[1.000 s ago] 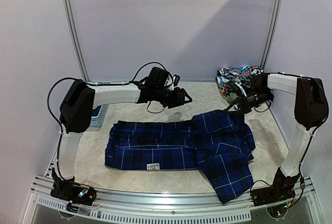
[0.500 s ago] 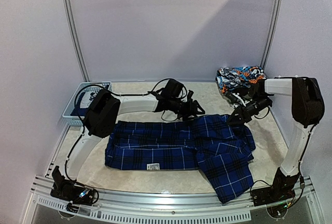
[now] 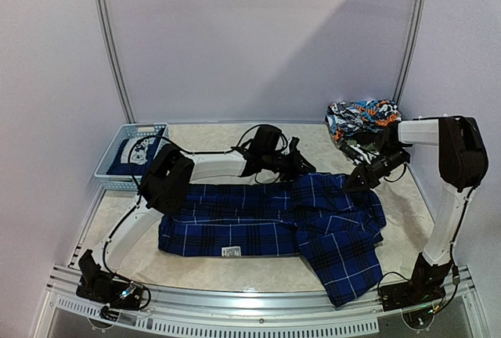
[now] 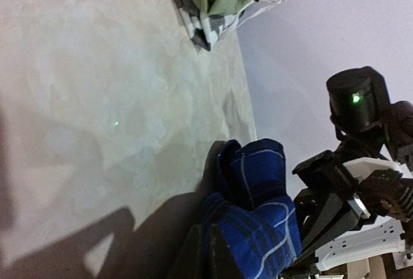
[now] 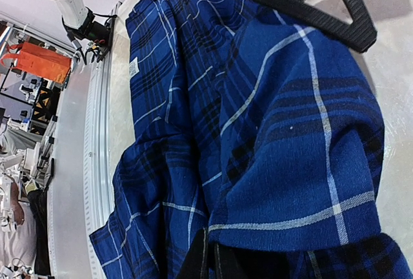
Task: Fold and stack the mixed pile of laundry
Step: Adjust the rectangle-folded shirt at the center of the board.
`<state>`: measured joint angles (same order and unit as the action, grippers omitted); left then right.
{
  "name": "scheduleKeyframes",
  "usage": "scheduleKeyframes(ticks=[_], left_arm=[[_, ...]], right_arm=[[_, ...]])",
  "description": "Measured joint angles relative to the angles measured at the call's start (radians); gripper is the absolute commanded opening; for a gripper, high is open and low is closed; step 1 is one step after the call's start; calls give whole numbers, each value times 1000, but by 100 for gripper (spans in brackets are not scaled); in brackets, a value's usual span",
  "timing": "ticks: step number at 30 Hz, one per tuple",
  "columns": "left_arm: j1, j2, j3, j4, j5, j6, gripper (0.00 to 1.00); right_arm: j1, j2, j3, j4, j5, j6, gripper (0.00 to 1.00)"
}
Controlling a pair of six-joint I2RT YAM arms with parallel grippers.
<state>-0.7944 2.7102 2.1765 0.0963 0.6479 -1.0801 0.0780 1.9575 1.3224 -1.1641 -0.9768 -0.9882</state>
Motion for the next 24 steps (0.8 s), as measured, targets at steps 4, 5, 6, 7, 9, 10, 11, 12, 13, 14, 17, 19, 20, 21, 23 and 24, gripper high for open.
scheduleKeyframes(ticks=[4, 5, 6, 7, 9, 10, 11, 12, 13, 14, 17, 19, 20, 21, 23, 24], left_arm=[[3, 0, 0, 70, -5, -21, 0], [5, 0, -1, 85, -7, -25, 0], [6, -2, -6, 107, -11, -29, 0], [7, -8, -18, 128, -16, -31, 0], [8, -24, -50, 159, -30, -32, 0], [9, -35, -69, 179, -35, -30, 0], [10, -47, -90, 200, -40, -29, 0], [11, -59, -110, 222, -46, -27, 0], [11, -68, -126, 241, -50, -26, 0], [11, -80, -145, 269, -52, -23, 0], [11, -116, -193, 367, -50, -15, 0], [11, -134, -207, 414, -45, -7, 0], [10, -143, -211, 433, -41, -1, 0], [9, -150, -214, 446, -38, 5, 0], [9, -164, -223, 469, -34, 14, 0], [9, -167, -228, 480, -34, 17, 0]], right_arm=[[0, 4, 0, 0, 0, 0, 5], [0, 5, 0, 0, 0, 1, 6], [0, 6, 0, 0, 1, 1, 7], [0, 7, 0, 0, 1, 2, 8], [0, 8, 0, 1, 2, 4, 15], [0, 8, 0, 1, 2, 5, 20], [0, 8, 0, 1, 2, 6, 27], [0, 8, 1, 1, 2, 8, 32], [0, 8, 1, 0, 0, 14, 37], [0, 8, 3, -2, -2, 14, 44], [0, 8, 24, -11, -6, 23, 56], [-1, 8, 63, -28, -6, 38, 59], [-2, 8, 93, -41, -7, 45, 59], [-3, 8, 122, -57, -8, 48, 60], [-7, 12, 219, -101, -11, 50, 60], [-10, 14, 265, -113, -15, 49, 60]])
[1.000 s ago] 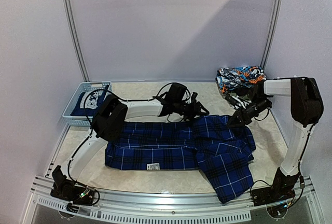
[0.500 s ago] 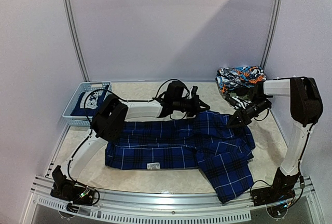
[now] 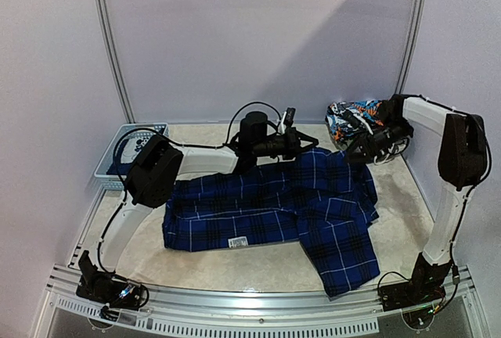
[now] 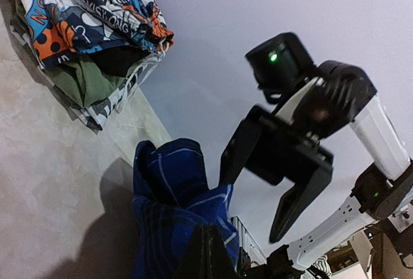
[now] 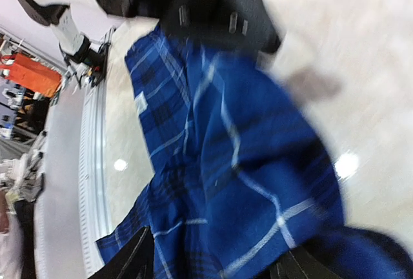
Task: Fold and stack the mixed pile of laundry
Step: Adjust the rectangle-folded shirt at the center of the board.
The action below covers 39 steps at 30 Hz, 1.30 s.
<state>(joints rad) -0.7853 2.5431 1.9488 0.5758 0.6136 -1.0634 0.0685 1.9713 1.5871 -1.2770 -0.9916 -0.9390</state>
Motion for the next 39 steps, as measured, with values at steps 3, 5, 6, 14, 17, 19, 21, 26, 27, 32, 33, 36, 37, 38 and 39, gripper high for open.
scheduleKeyframes(ticks=[3, 5, 6, 14, 17, 19, 21, 26, 27, 32, 33, 36, 37, 38, 39], left_arm=[[0, -2, -14, 20, -1, 5, 0], [0, -2, -29, 22, -1, 8, 0], [0, -2, -35, 22, -1, 9, 0], [0, -2, -47, 26, -5, 25, 0], [0, -2, -47, 26, -4, 29, 0], [-2, -2, -47, 27, -3, 32, 0], [-3, -2, -47, 28, -3, 36, 0], [-3, -2, -47, 28, 0, 46, 0], [-3, -2, -47, 28, 0, 47, 0], [-4, -1, -47, 28, 0, 50, 0], [-4, -1, -47, 28, 0, 50, 0], [-4, -1, -47, 26, 0, 57, 0], [-4, -1, -47, 25, -1, 61, 0], [-4, -1, -47, 24, -1, 65, 0], [-4, -1, -47, 23, -1, 68, 0]], right_arm=[[-15, 11, 165, -17, -16, 3, 63], [-27, 13, 235, -16, -18, 38, 68], [-32, 13, 250, -5, -18, 76, 70], [-37, 140, 358, 102, 37, 372, 75], [-37, 294, 515, 69, 36, 433, 77], [-35, 403, 592, 37, 36, 458, 79], [-30, 476, 631, 5, 37, 463, 79], [-3, 584, 677, -38, 27, 415, 77], [1, 589, 678, -43, 16, 402, 76], [14, 591, 678, -56, -76, 369, 73], [15, 592, 678, -58, -102, 369, 73], [14, 597, 672, -59, -175, 374, 72], [15, 597, 667, -60, -198, 377, 73], [16, 597, 660, -60, -215, 381, 73], [17, 597, 653, -60, -226, 385, 73]])
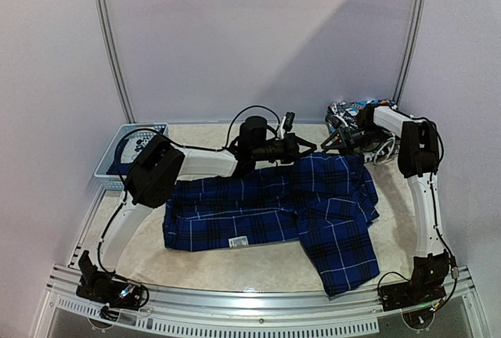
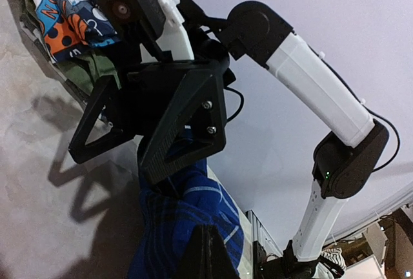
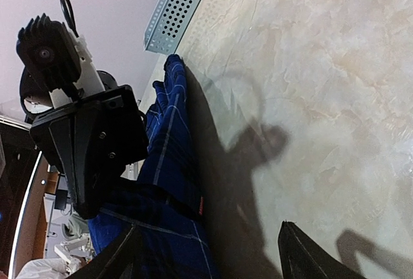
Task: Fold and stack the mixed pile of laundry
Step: Adjust the rectangle-folded shirt at the center of the board.
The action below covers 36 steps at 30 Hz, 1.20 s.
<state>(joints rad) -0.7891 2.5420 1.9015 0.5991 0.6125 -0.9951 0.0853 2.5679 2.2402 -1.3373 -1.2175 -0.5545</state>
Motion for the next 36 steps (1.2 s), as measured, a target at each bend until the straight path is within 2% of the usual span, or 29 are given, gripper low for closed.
scheduleKeyframes(ticks=[8, 22, 31, 36], left_arm=[[0, 0, 0, -14, -16, 9, 0], [4, 0, 0, -35, -40, 17, 1], [6, 0, 0, -35, -47, 16, 1], [6, 0, 0, -36, -46, 16, 3]], right_arm=[[15, -13, -124, -2, -42, -37, 66], [30, -101, -146, -5, -104, -61, 62], [85, -160, -200, -6, -20, -113, 38], [93, -160, -208, -6, 7, -137, 20]])
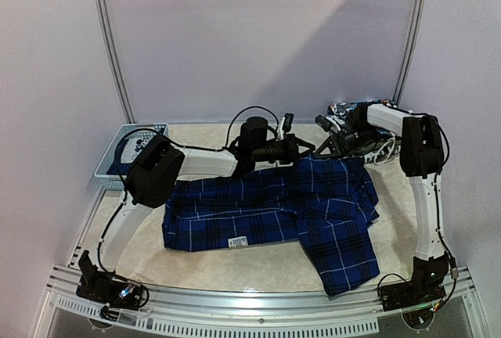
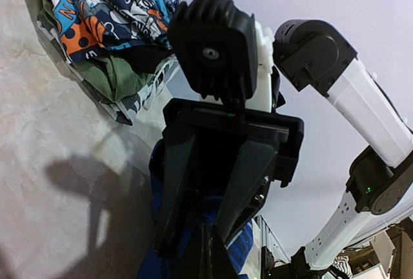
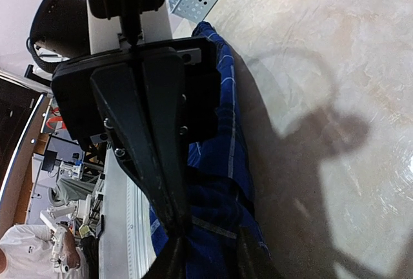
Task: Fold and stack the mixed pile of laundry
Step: Adjust the rectangle-folded shirt at the center of the board.
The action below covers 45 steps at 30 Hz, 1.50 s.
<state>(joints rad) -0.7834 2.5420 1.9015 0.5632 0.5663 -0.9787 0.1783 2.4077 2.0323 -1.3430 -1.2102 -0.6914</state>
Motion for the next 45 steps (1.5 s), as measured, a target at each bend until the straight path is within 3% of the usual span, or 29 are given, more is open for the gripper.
scheduleKeyframes(ticks=[9, 13, 18, 23, 28, 37, 45], left_arm=[[3, -6, -15, -16, -8, 21, 43], [18, -113, -178, -68, -47, 74, 53], [38, -405, -476, -168, -134, 185, 46], [13, -558, -622, -170, -188, 238, 32], [-24, -496, -704, -182, -242, 237, 28], [-29, -353, -703, -183, -329, 181, 23], [-29, -342, -692, -185, -354, 140, 19]], right_arm=[[0, 0, 11, -1, 25, -30, 3], [0, 0, 48, 0, 29, -38, 1], [0, -3, 58, 0, 29, -42, 1], [0, -4, 58, 0, 29, -38, 1], [0, -5, 58, 0, 31, -35, 3], [0, -9, 55, 0, 49, -25, 3], [0, -116, 6, 71, 88, 111, 0]])
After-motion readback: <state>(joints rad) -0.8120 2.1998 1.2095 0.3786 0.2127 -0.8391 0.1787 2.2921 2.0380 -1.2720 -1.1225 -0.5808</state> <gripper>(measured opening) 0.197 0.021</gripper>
